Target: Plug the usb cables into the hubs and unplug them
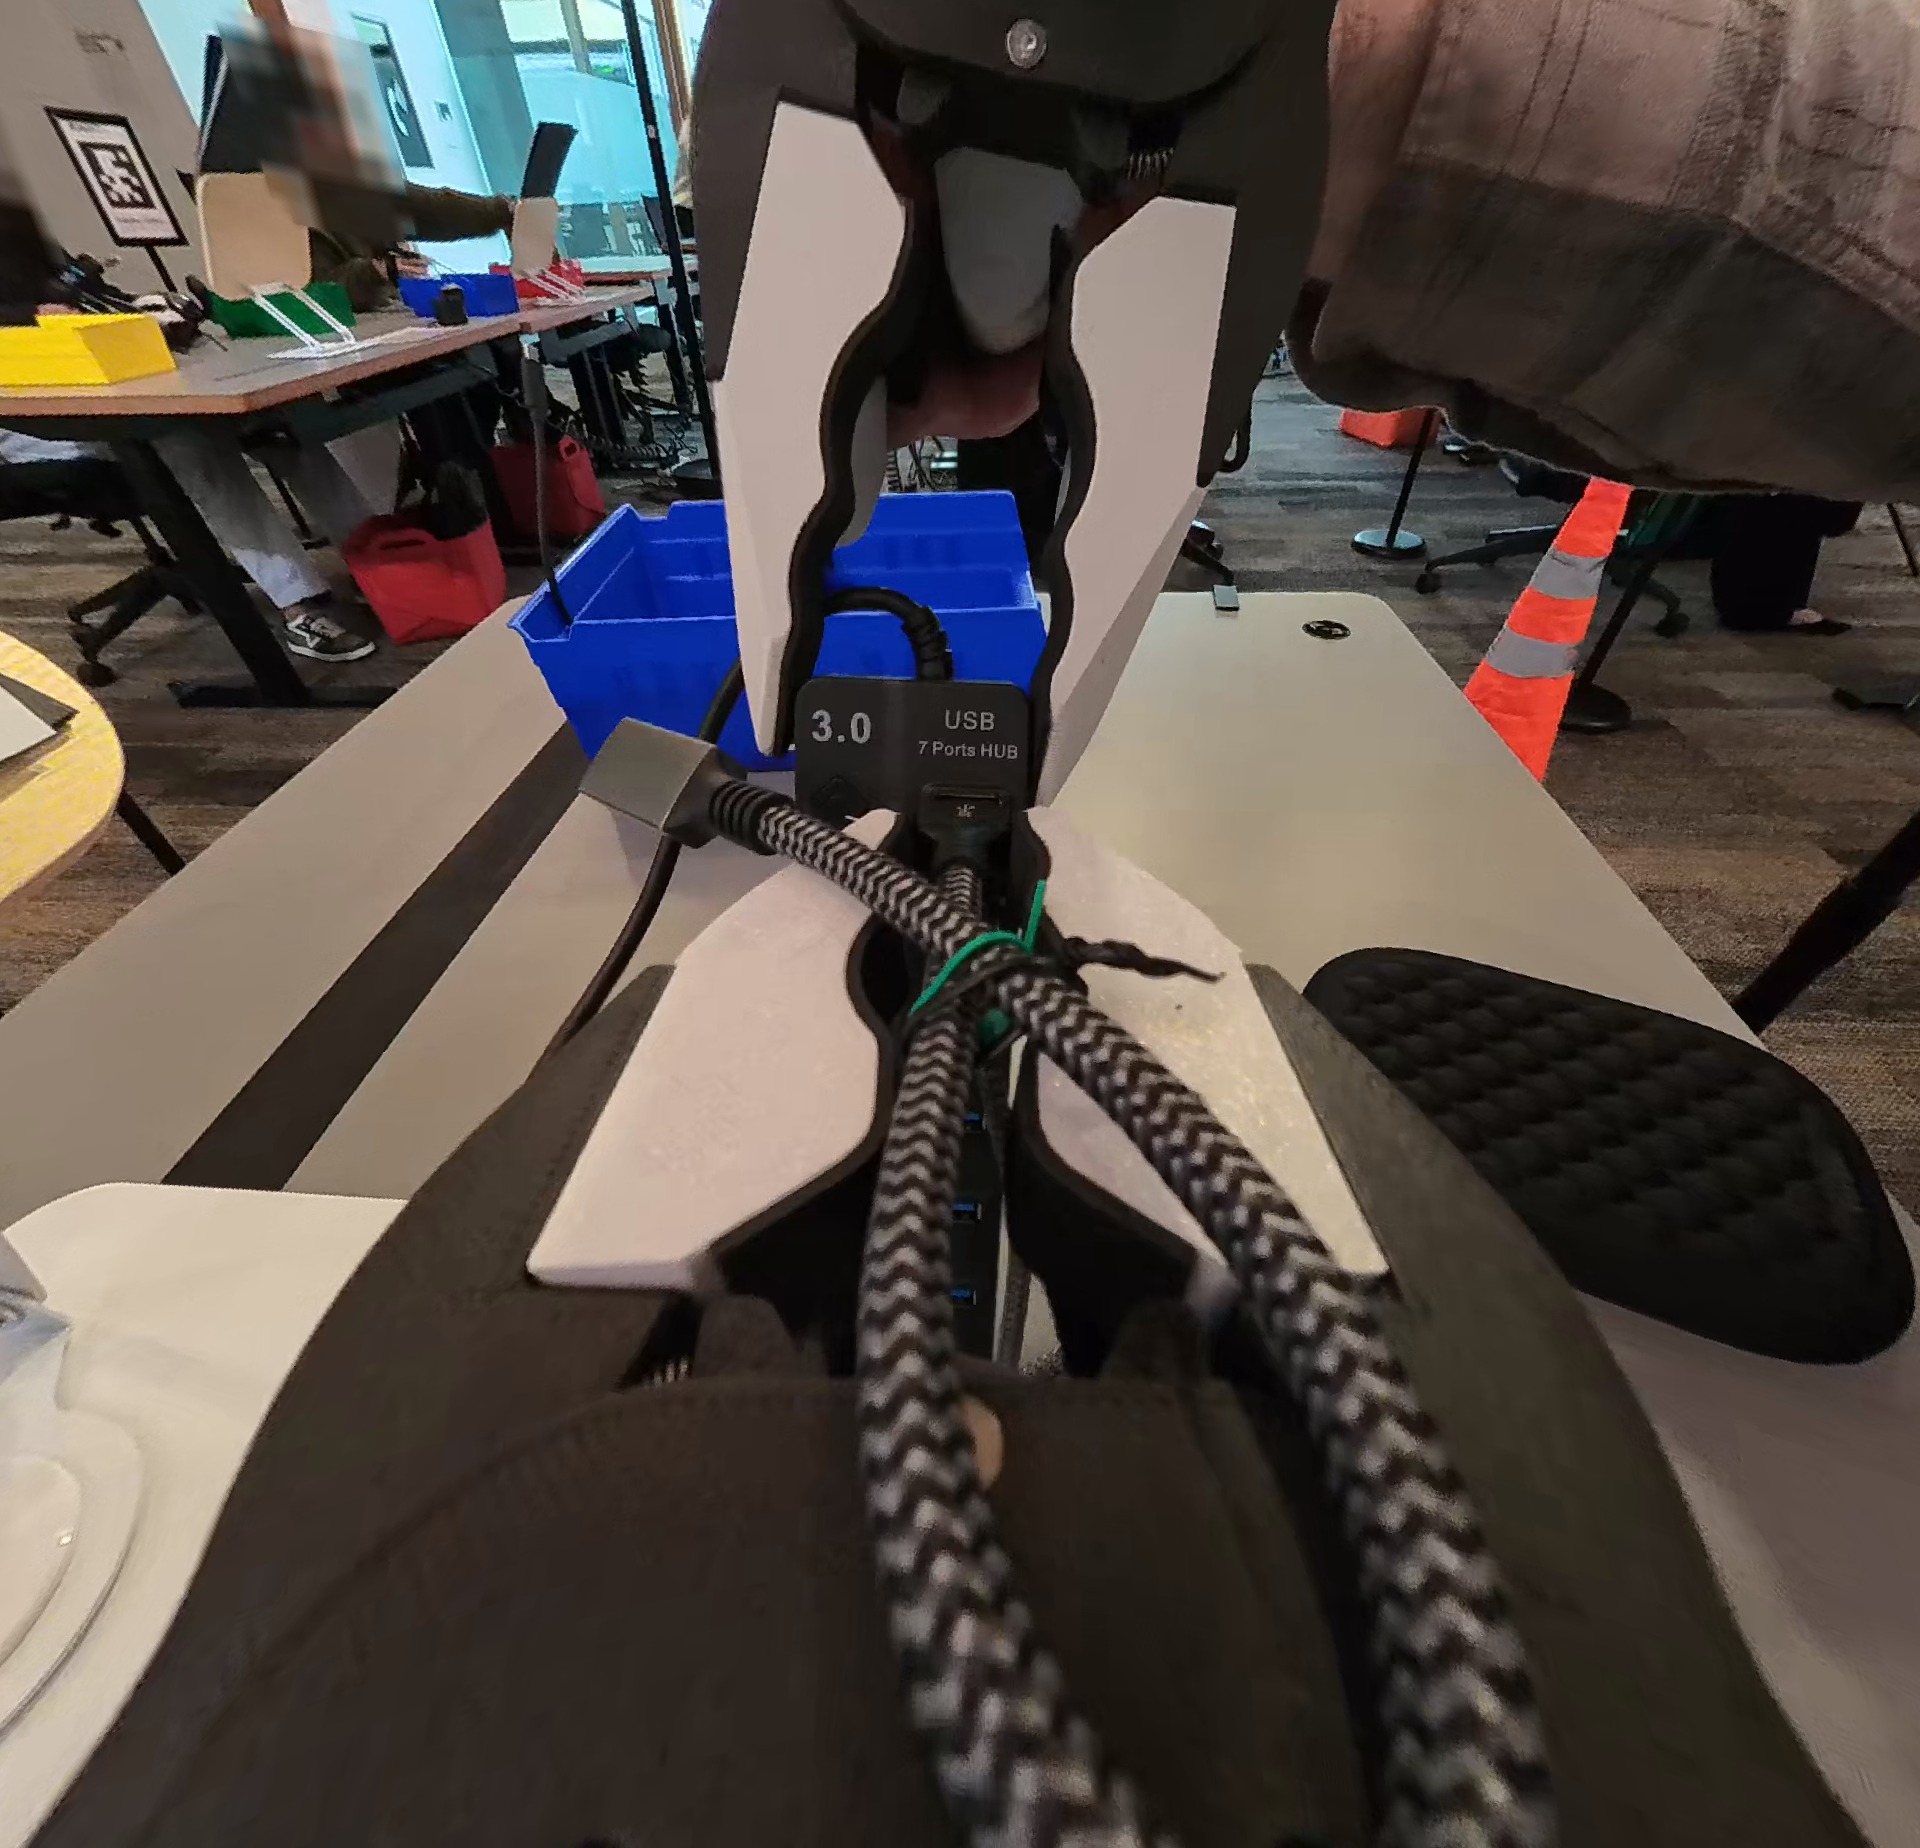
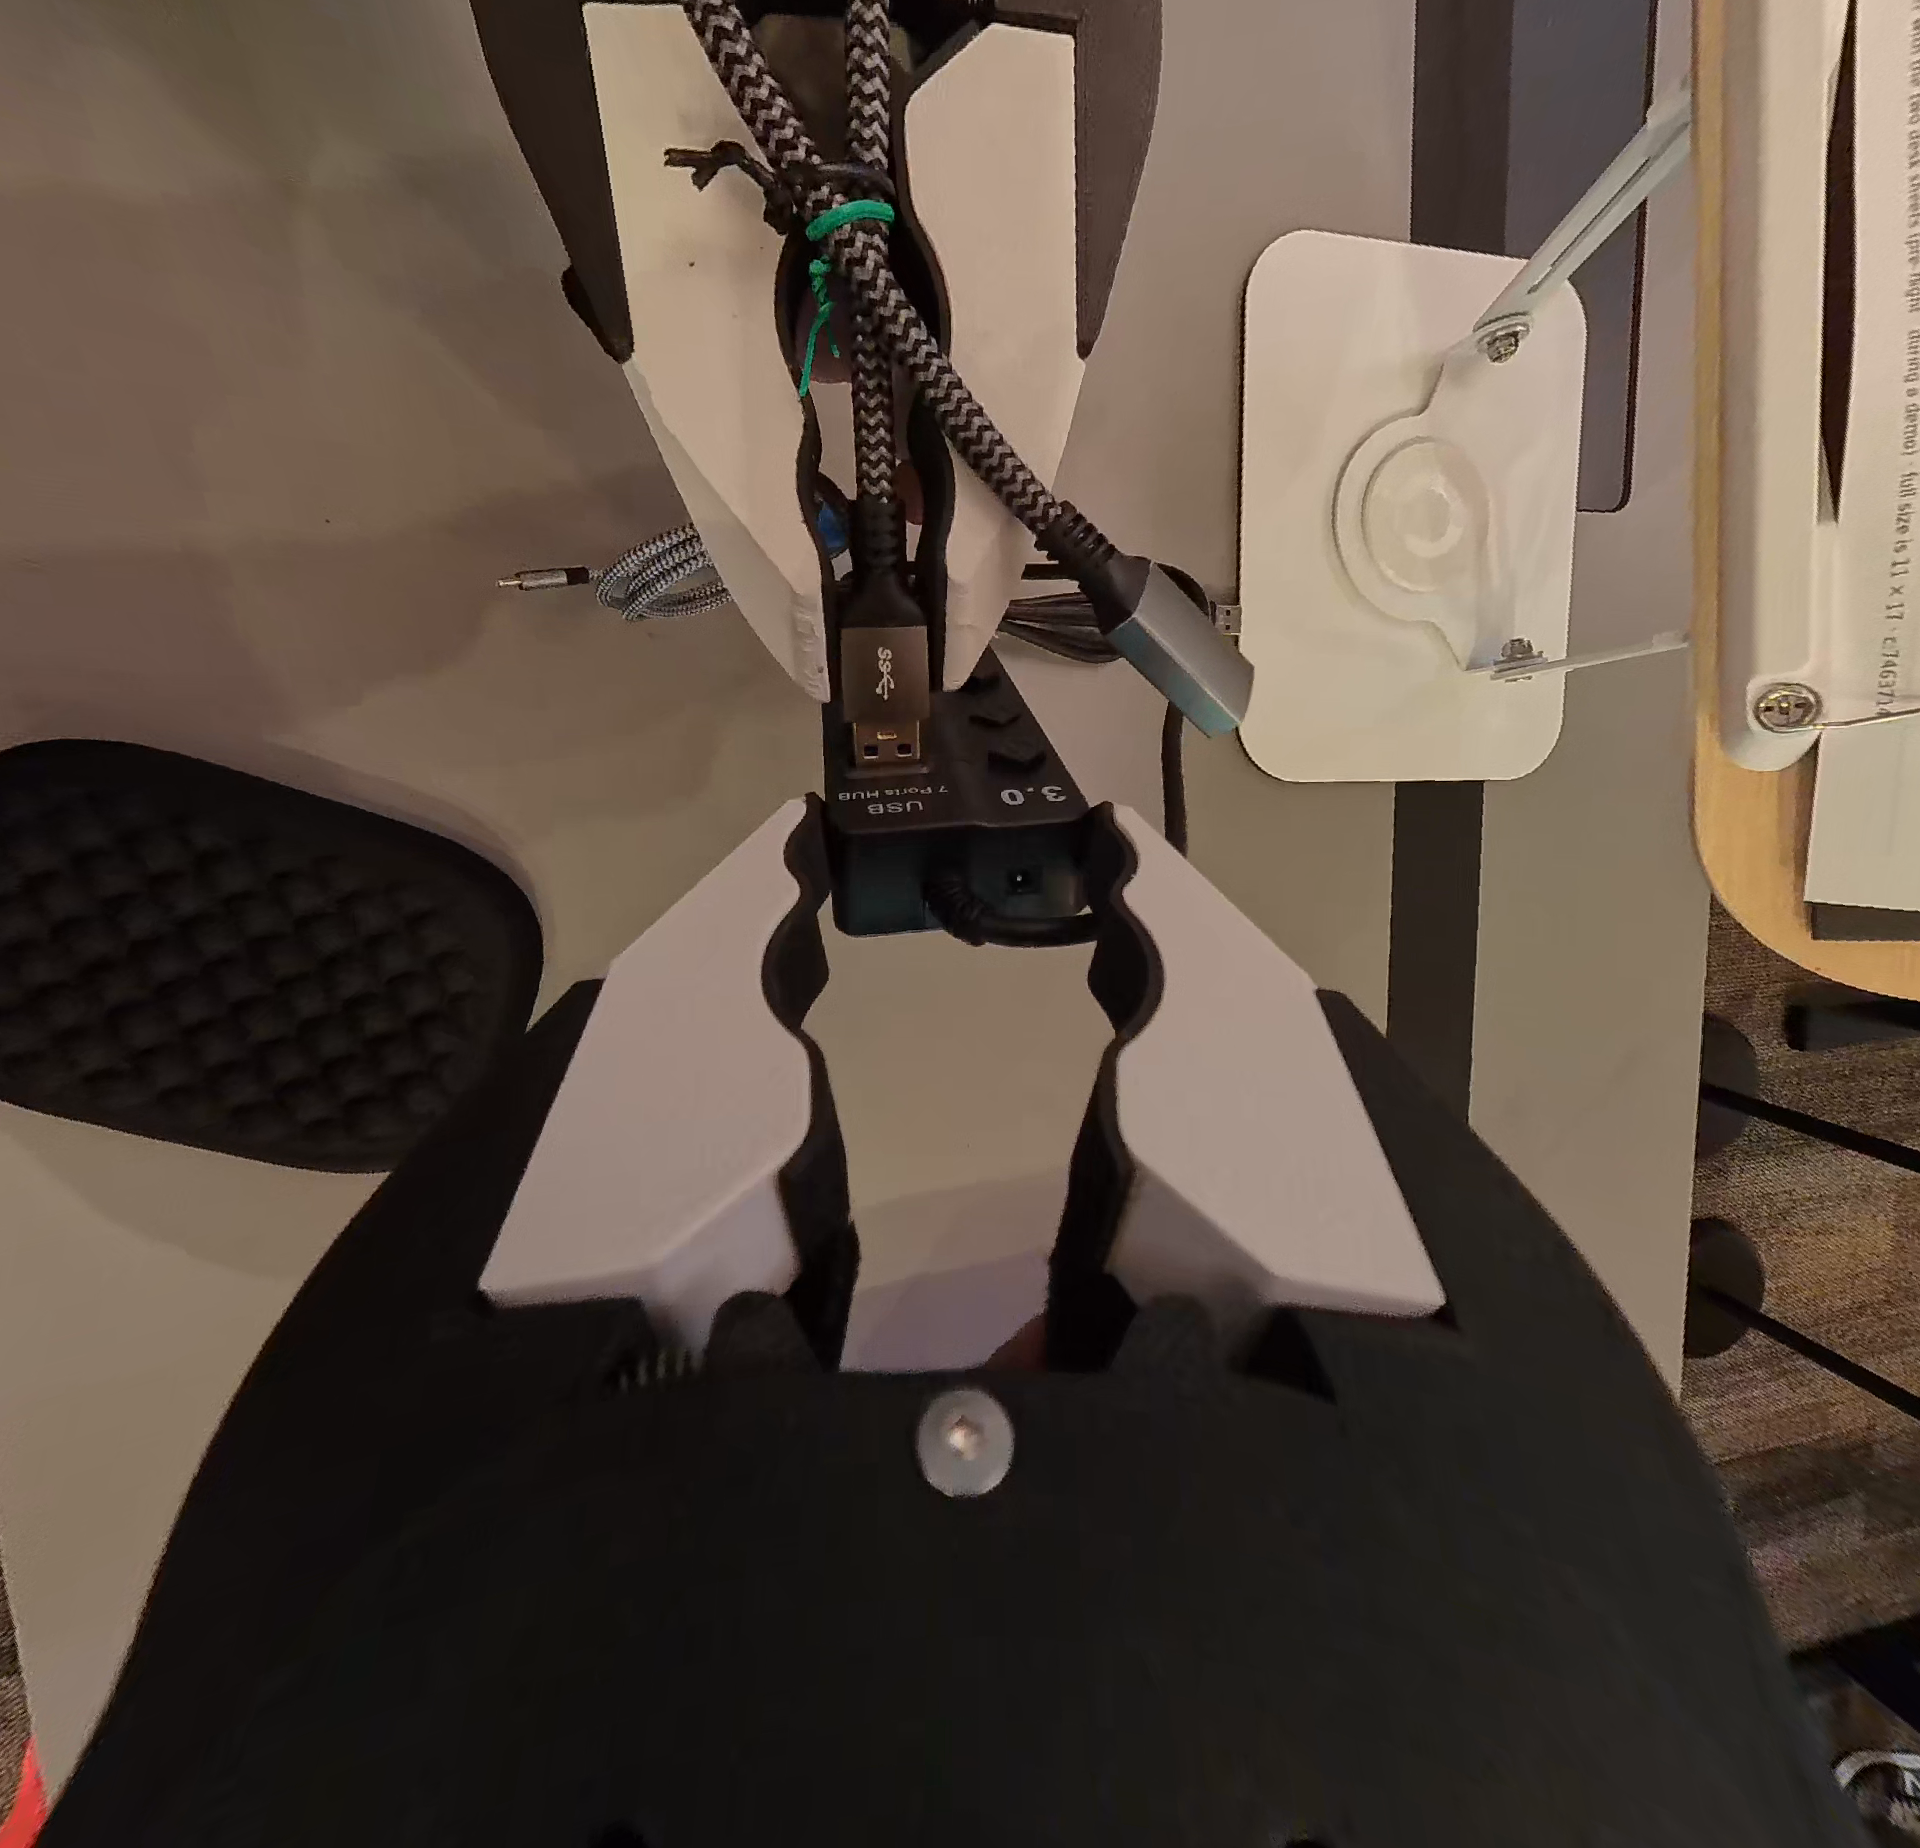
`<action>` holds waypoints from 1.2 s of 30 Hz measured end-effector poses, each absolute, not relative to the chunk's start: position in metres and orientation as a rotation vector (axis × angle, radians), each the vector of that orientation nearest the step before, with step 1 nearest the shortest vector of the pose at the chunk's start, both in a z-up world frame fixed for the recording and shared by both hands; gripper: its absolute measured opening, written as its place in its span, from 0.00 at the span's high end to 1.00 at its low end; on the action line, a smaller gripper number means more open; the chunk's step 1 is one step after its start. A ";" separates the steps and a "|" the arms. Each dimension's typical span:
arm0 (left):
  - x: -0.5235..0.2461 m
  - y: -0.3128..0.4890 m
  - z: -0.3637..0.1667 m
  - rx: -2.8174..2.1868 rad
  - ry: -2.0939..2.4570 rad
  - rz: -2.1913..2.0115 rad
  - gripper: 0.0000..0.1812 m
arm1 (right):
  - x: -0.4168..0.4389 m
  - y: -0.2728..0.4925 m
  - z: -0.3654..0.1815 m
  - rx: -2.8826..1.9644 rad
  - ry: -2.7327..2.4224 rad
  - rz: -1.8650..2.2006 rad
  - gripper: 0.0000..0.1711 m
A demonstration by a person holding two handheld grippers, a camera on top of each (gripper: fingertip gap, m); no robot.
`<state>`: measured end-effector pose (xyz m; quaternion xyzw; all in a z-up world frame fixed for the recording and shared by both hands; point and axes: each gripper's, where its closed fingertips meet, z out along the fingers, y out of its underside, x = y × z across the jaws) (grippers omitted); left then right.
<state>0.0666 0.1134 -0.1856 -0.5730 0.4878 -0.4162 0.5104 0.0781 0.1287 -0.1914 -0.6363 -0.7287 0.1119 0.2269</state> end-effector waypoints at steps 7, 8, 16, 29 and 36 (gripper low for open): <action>0.068 0.114 -0.185 -1.348 1.150 -1.007 0.92 | 0.078 0.129 -0.192 -1.759 -2.002 0.303 0.72; 0.068 0.113 -0.185 -1.342 1.152 -1.006 0.92 | 0.078 0.128 -0.191 -1.760 -1.999 0.309 0.72; 0.068 0.114 -0.184 -1.304 1.121 -1.023 0.92 | 0.076 0.129 -0.189 -1.755 -1.961 0.331 0.72; 0.068 0.113 -0.181 -1.253 1.078 -1.052 0.91 | 0.073 0.128 -0.183 -1.739 -1.944 0.338 0.72; 0.066 0.111 -0.182 -1.203 1.065 -1.104 0.91 | 0.069 0.126 -0.183 -1.731 -1.956 0.330 0.72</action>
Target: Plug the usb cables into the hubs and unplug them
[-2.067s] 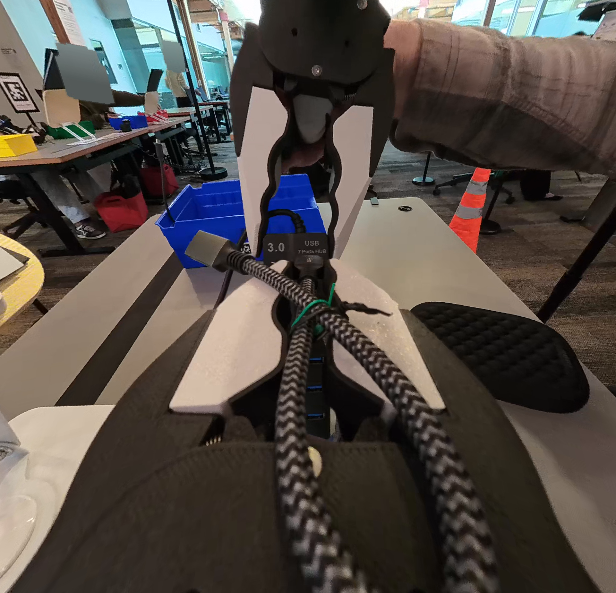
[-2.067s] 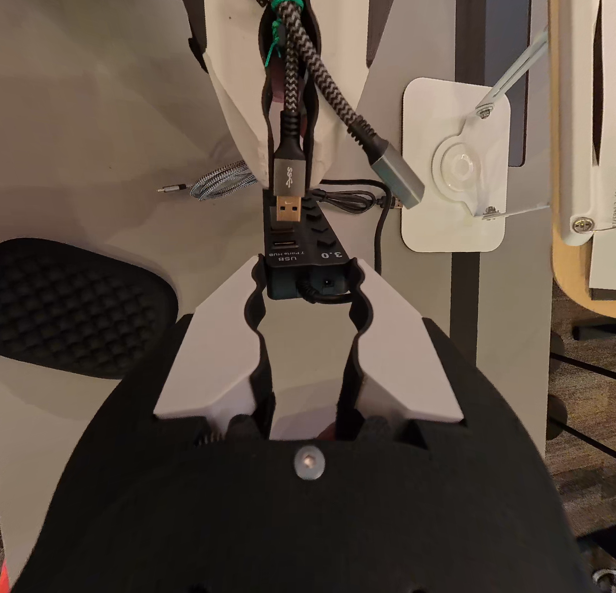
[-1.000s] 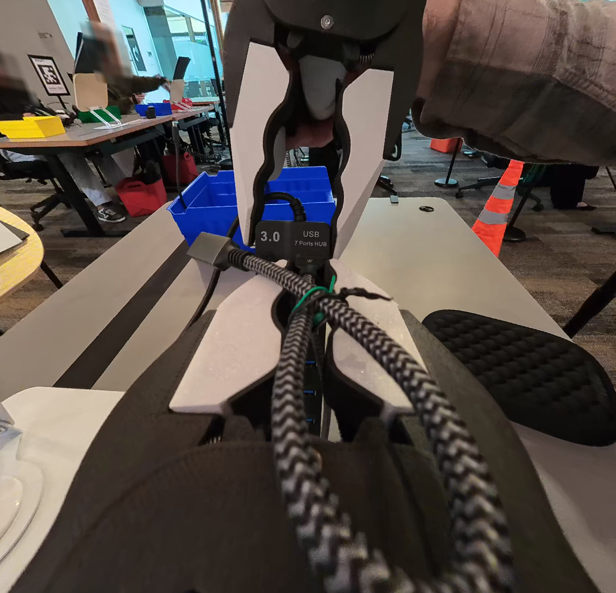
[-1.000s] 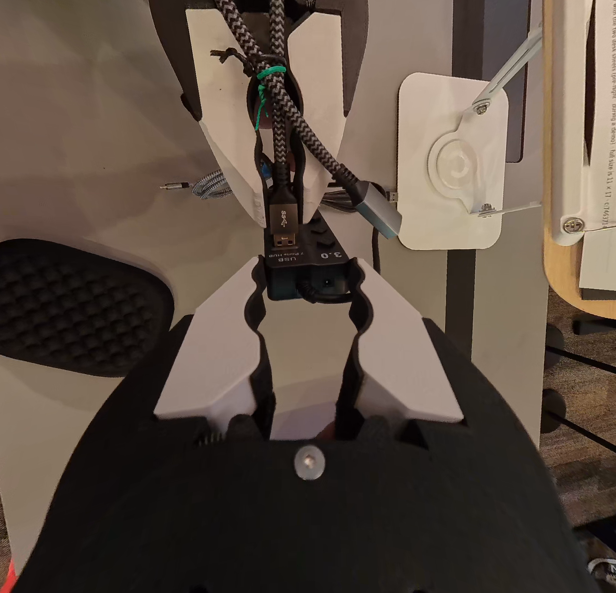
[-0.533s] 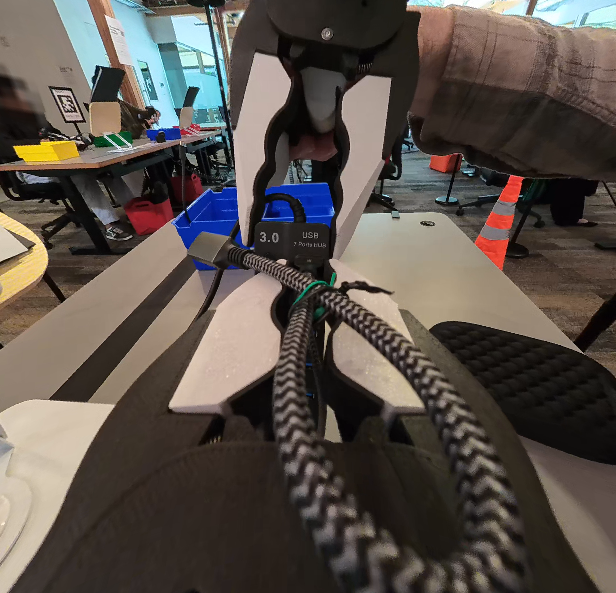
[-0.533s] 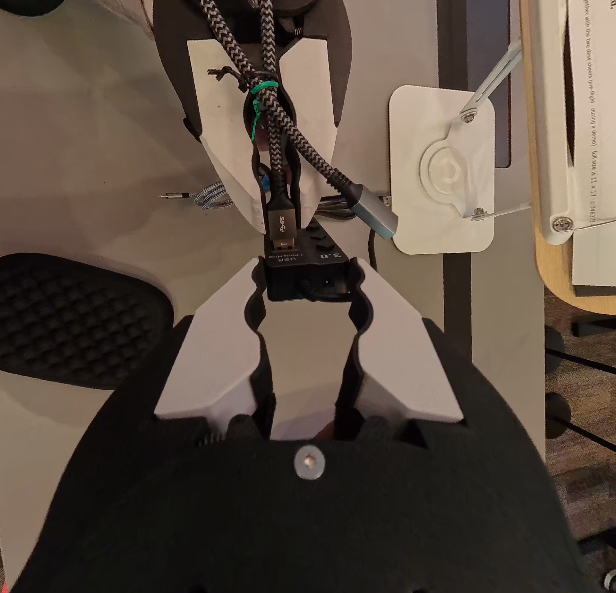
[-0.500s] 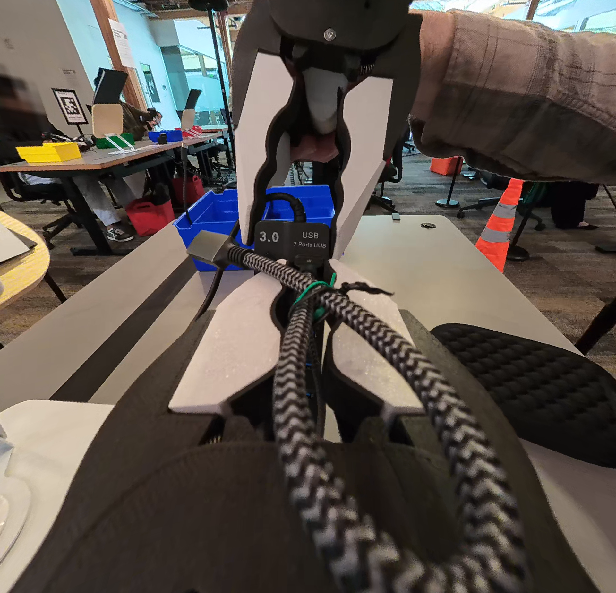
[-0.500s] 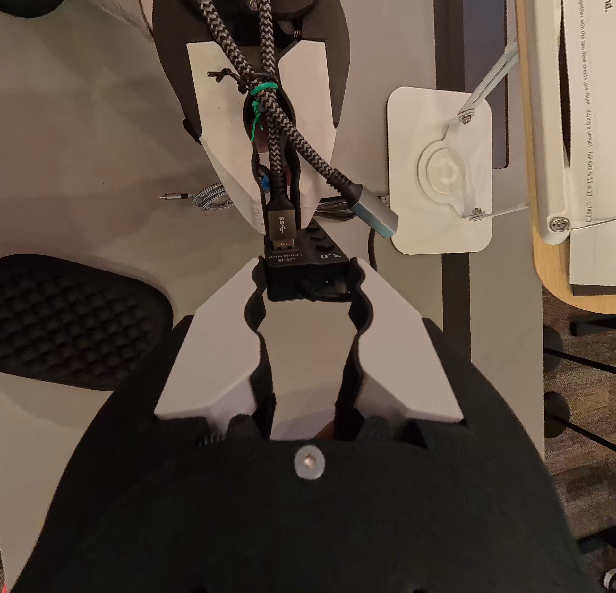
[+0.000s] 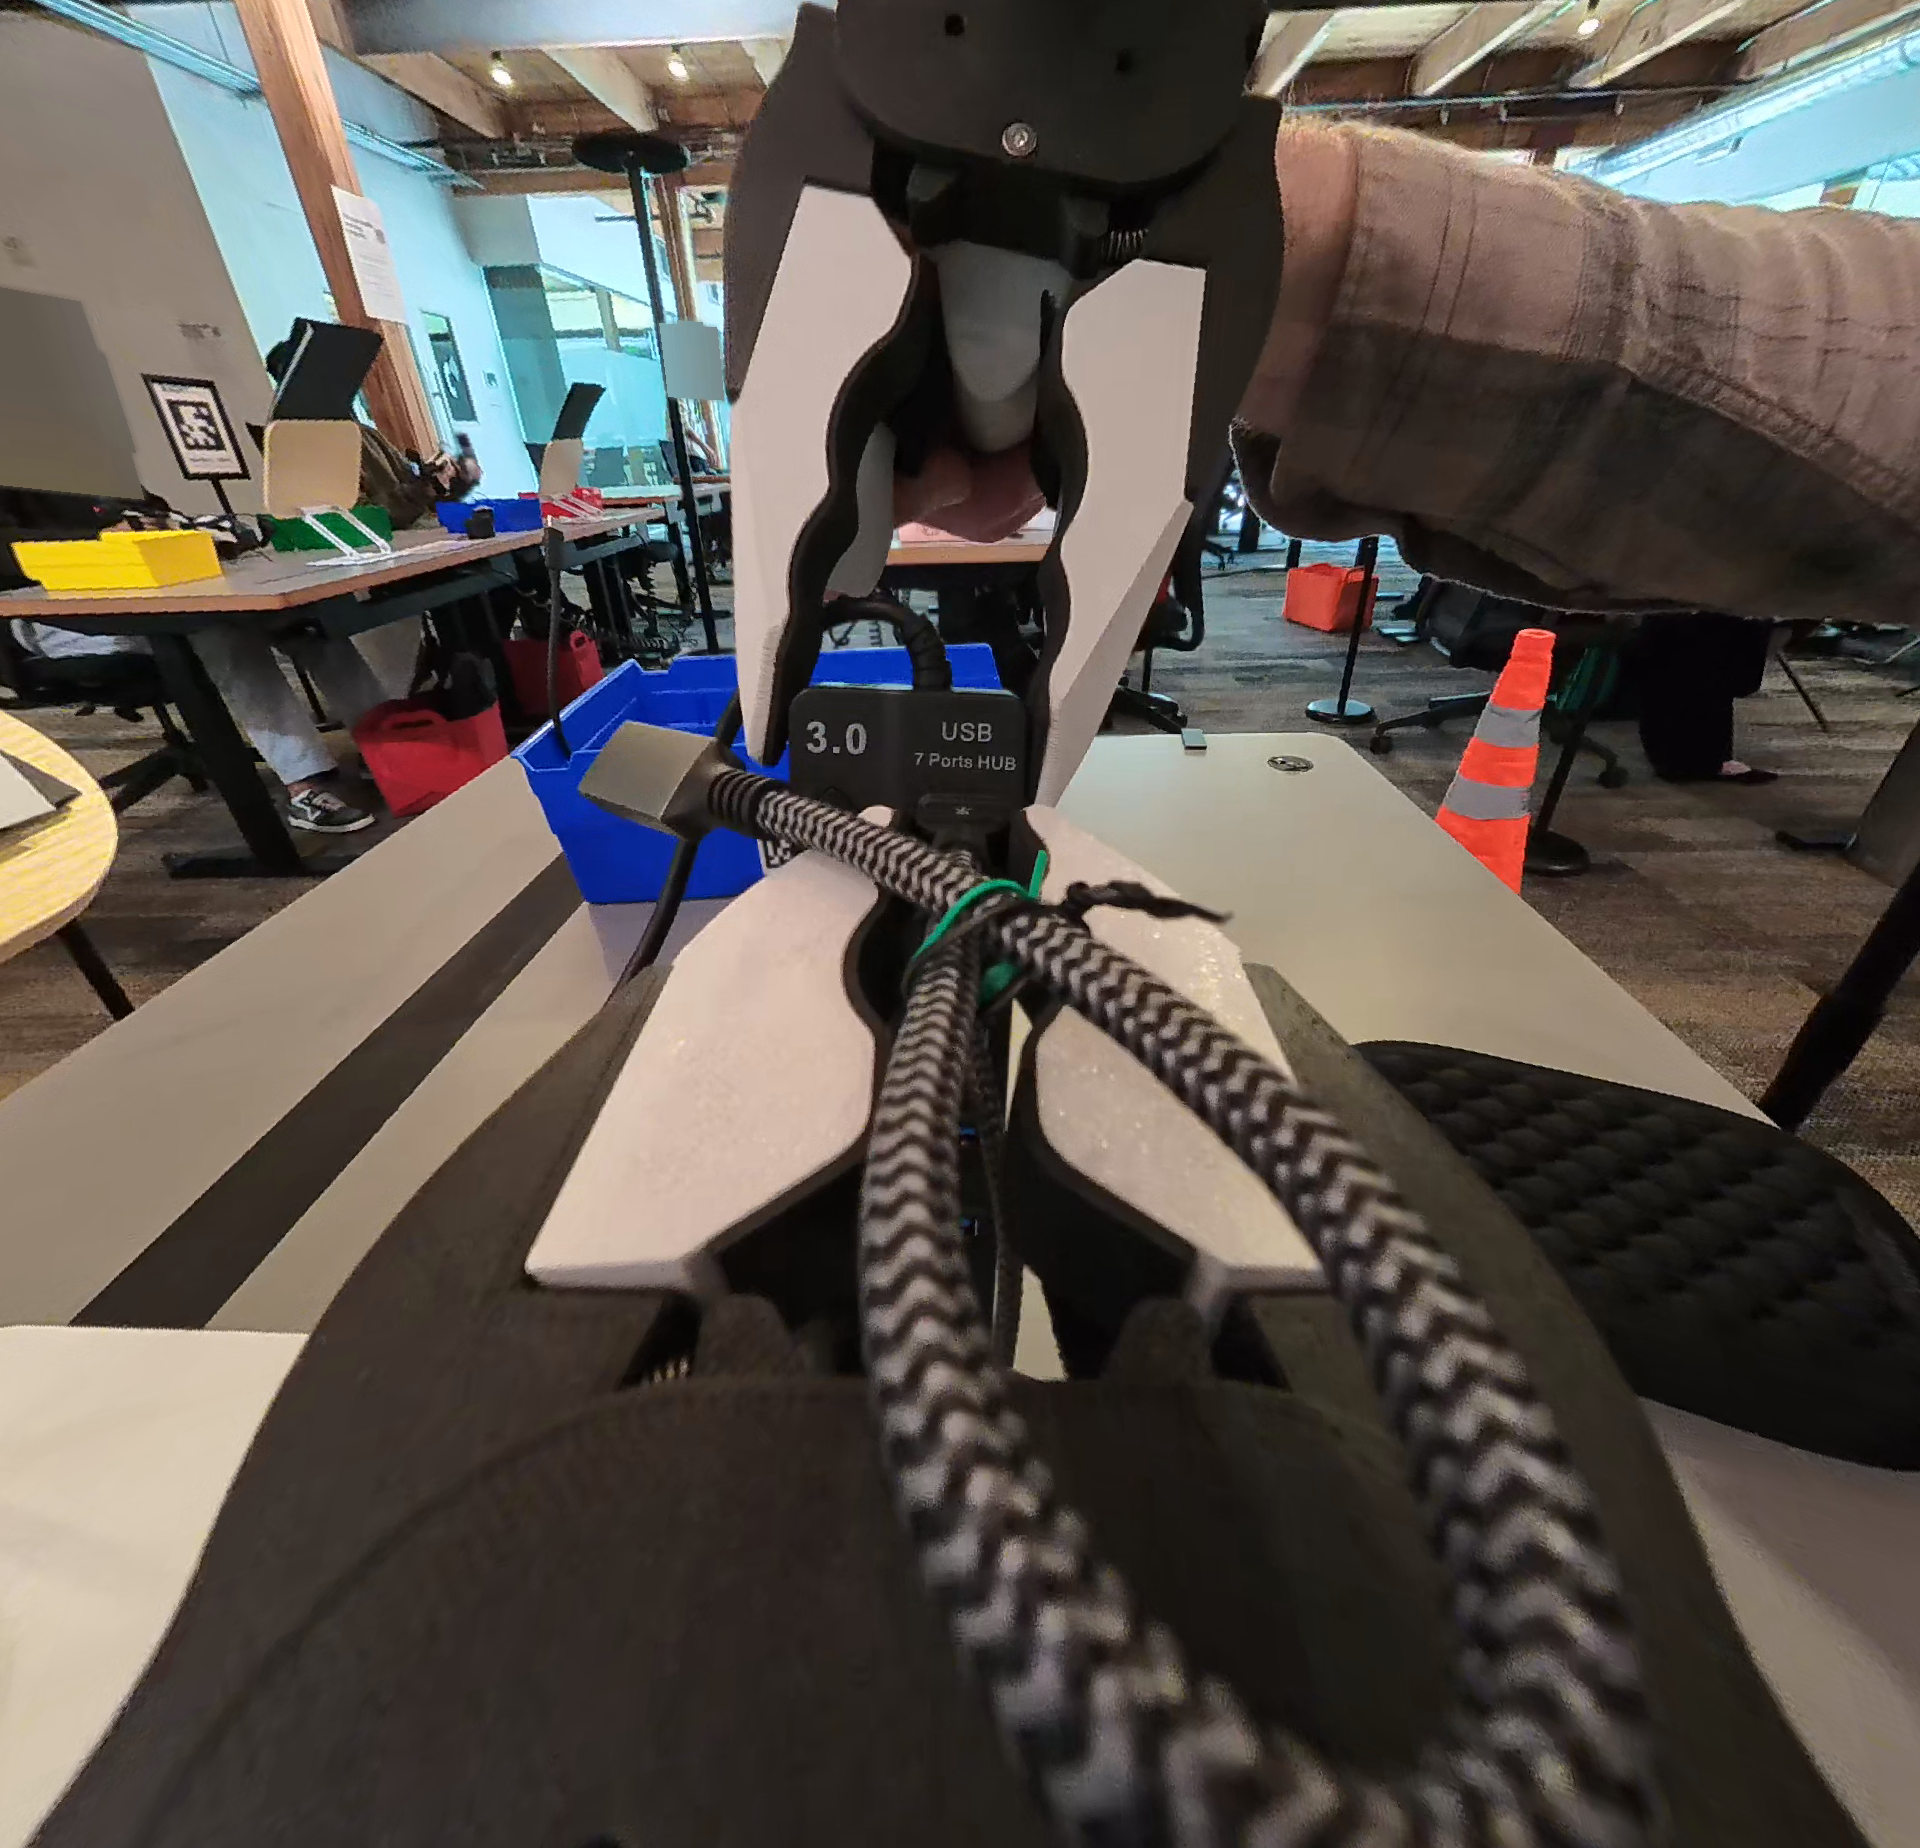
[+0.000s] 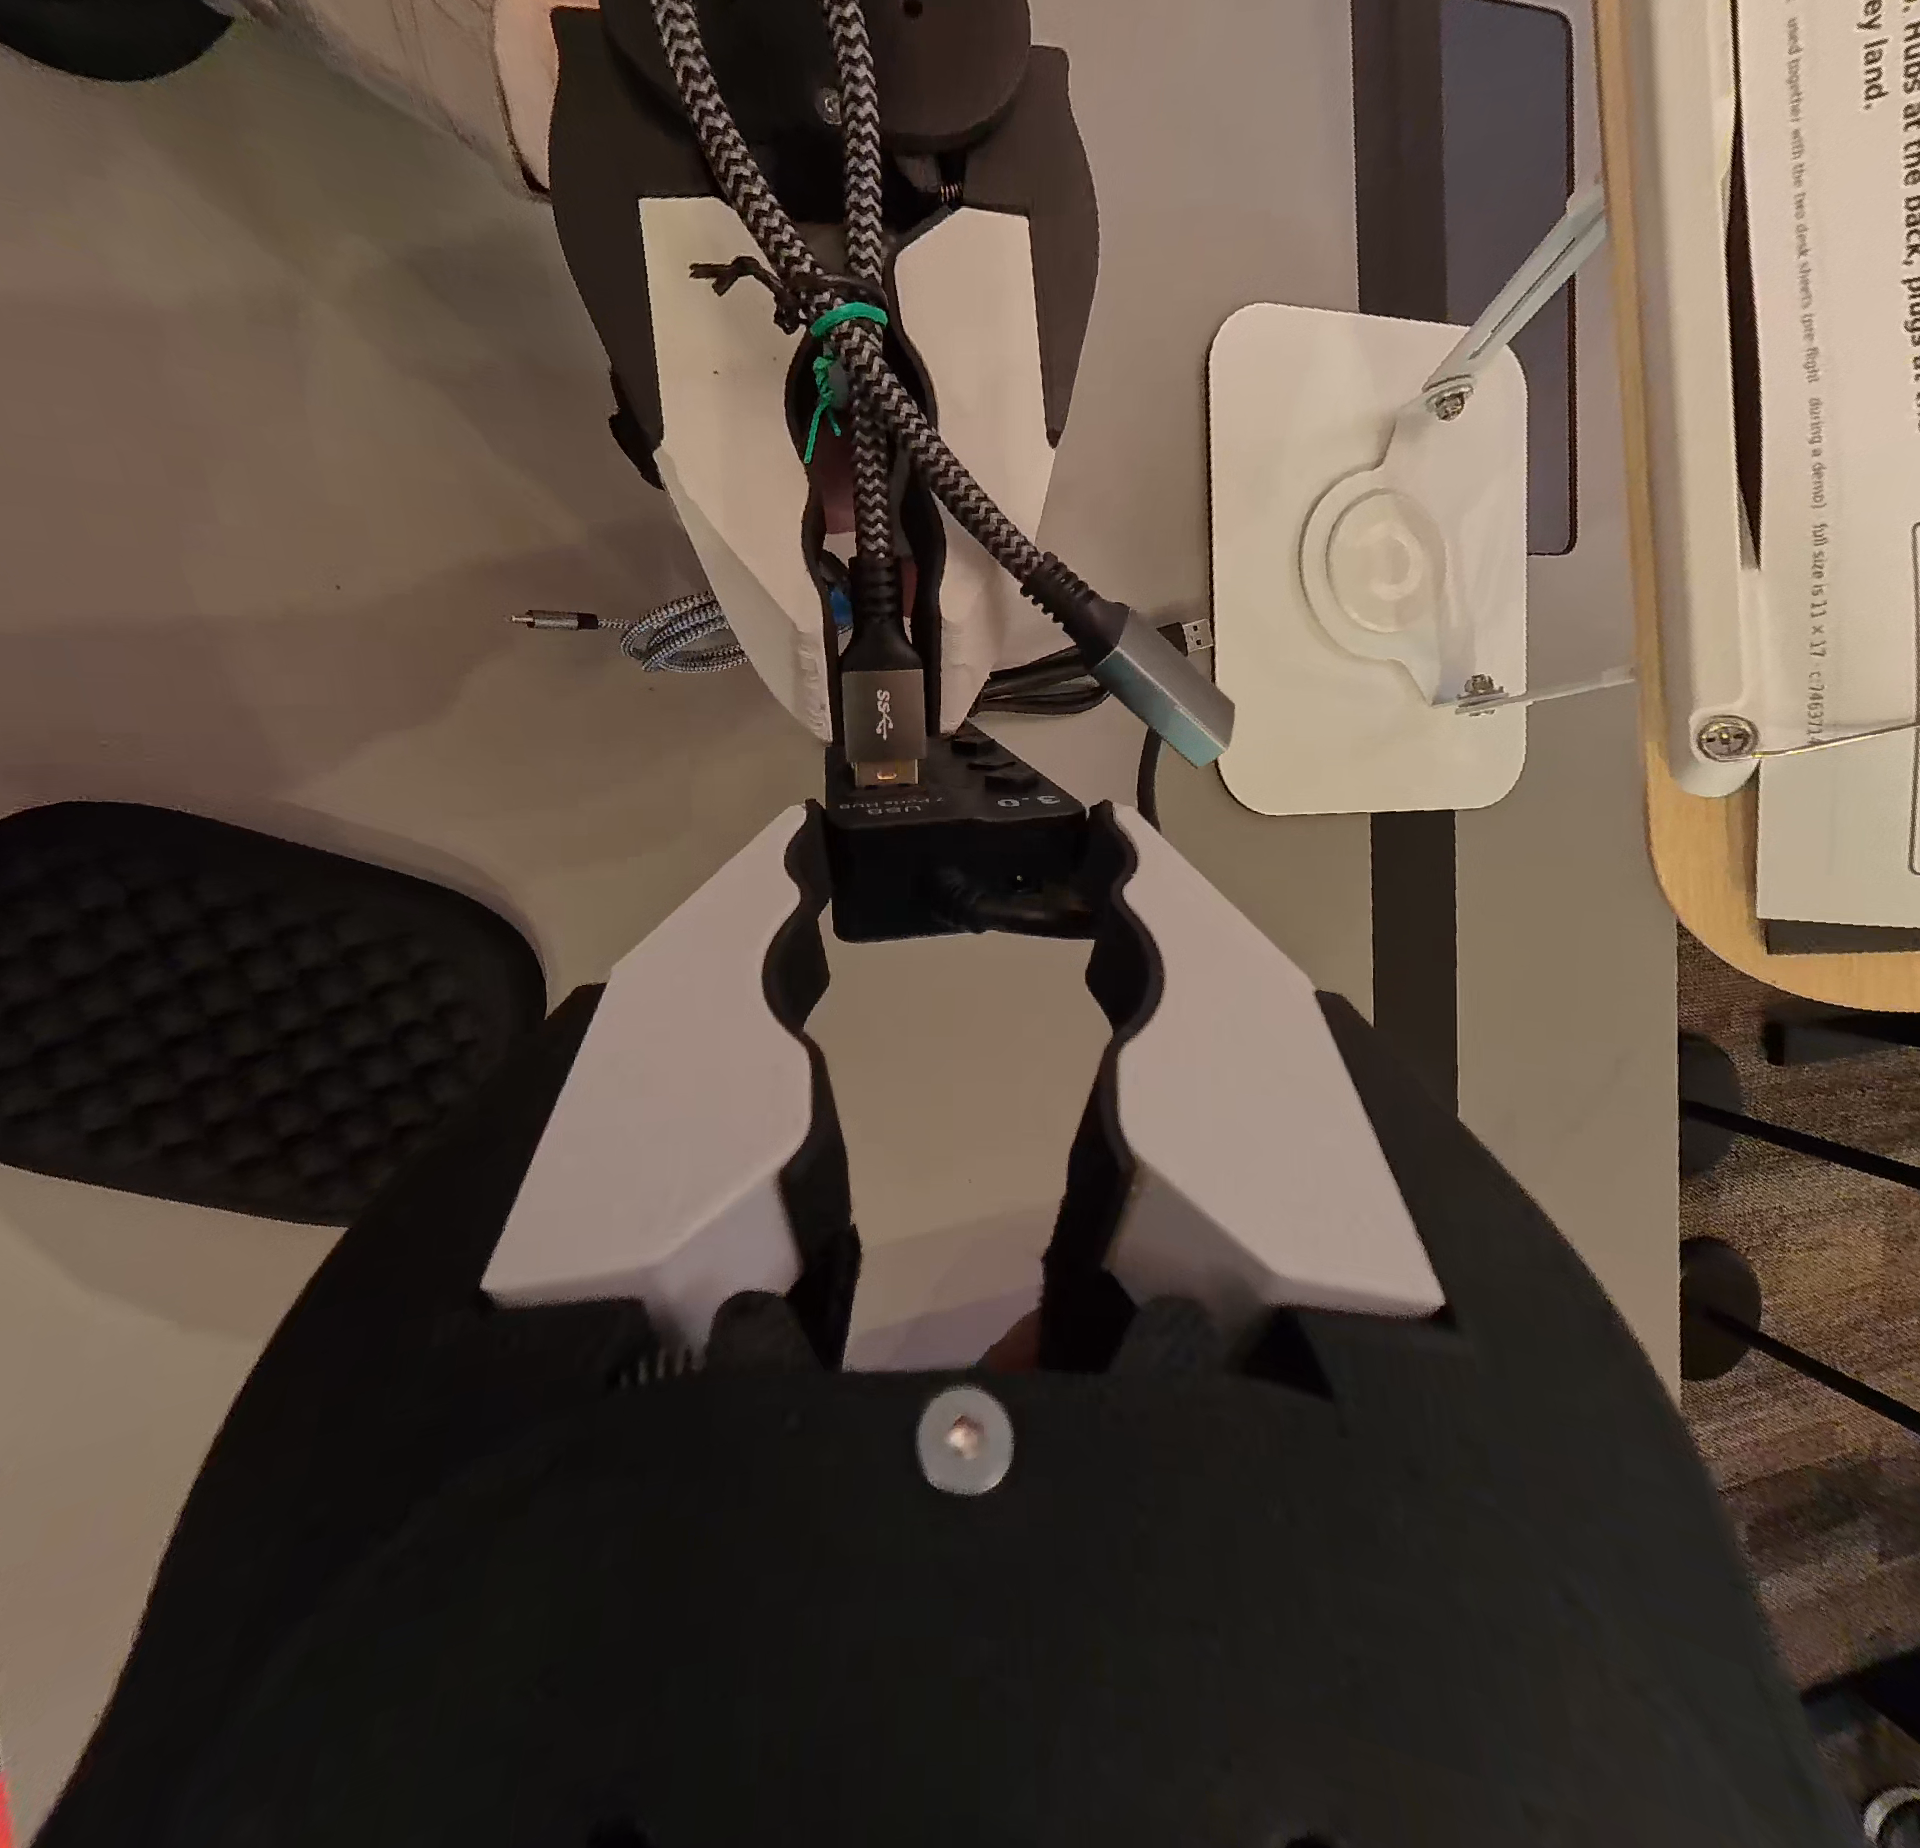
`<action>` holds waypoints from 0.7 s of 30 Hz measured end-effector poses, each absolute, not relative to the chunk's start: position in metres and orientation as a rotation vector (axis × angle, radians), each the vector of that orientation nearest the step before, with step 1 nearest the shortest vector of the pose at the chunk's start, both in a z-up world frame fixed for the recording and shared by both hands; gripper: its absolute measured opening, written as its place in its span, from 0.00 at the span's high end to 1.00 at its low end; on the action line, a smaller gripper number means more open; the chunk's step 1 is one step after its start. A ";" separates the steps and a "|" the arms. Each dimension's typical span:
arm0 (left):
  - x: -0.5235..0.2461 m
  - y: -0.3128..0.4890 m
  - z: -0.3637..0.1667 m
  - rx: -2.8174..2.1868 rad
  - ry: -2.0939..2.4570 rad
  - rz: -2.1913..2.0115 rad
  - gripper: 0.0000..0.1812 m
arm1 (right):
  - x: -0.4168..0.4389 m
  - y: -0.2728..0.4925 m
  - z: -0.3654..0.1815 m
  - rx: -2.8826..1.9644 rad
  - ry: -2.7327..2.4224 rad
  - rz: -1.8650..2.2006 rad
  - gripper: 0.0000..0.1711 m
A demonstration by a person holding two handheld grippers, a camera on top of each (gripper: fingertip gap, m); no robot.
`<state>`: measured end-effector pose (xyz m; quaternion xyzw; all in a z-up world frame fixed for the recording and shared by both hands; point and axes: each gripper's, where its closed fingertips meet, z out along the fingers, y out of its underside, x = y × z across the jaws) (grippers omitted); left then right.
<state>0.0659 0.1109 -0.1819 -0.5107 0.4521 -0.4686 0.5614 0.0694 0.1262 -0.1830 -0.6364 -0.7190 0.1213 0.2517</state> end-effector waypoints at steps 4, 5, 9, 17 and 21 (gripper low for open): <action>0.066 0.110 -0.183 -1.186 1.078 -1.091 0.90 | 0.068 0.125 -0.183 -1.726 -1.965 0.319 0.72; 0.066 0.110 -0.182 -1.182 1.070 -1.091 0.90 | 0.068 0.125 -0.182 -1.725 -1.963 0.317 0.72; 0.066 0.112 -0.181 -1.177 1.033 -1.077 0.91 | 0.068 0.128 -0.181 -1.740 -1.940 0.309 0.72; 0.065 0.116 -0.177 -1.135 0.927 -1.041 0.91 | 0.067 0.132 -0.177 -1.753 -1.892 0.308 0.73; 0.064 0.112 -0.174 -1.100 0.909 -1.117 0.90 | 0.065 0.128 -0.175 -1.733 -1.913 0.333 0.72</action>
